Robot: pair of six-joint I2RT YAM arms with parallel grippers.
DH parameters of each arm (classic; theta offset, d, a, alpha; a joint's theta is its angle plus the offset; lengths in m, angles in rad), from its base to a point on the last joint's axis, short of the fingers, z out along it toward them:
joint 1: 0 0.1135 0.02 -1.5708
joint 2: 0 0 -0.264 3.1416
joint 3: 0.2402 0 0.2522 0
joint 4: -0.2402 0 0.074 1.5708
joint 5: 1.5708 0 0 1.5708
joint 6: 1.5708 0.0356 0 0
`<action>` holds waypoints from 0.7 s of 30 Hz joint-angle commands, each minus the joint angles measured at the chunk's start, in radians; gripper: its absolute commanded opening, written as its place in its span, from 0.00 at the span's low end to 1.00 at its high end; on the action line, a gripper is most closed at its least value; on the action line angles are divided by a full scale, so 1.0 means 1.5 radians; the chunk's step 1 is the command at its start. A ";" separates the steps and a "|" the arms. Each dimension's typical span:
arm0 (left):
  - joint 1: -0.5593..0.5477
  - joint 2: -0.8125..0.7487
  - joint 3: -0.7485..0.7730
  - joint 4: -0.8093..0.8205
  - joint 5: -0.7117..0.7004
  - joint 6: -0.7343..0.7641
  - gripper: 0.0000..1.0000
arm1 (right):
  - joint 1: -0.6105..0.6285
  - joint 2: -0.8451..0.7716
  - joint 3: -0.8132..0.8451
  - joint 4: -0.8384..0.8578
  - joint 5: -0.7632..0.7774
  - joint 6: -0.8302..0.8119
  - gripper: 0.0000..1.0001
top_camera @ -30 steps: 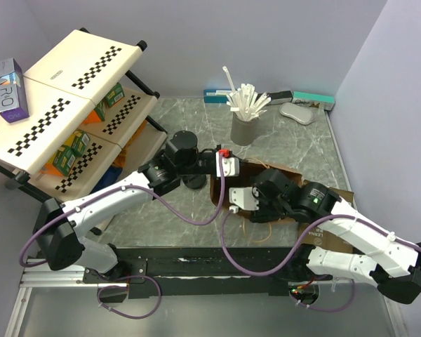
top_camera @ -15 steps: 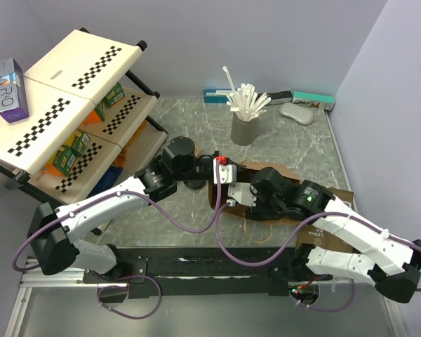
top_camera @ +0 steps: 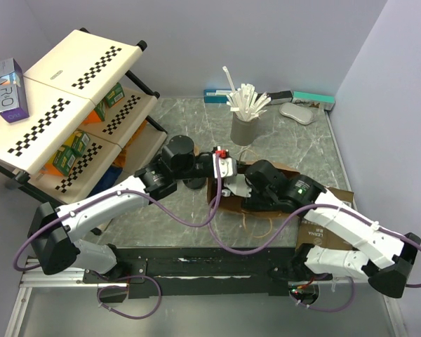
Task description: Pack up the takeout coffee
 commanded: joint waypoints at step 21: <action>0.030 -0.029 0.011 0.015 0.066 0.103 0.01 | -0.055 -0.094 -0.092 0.125 -0.023 -0.079 0.00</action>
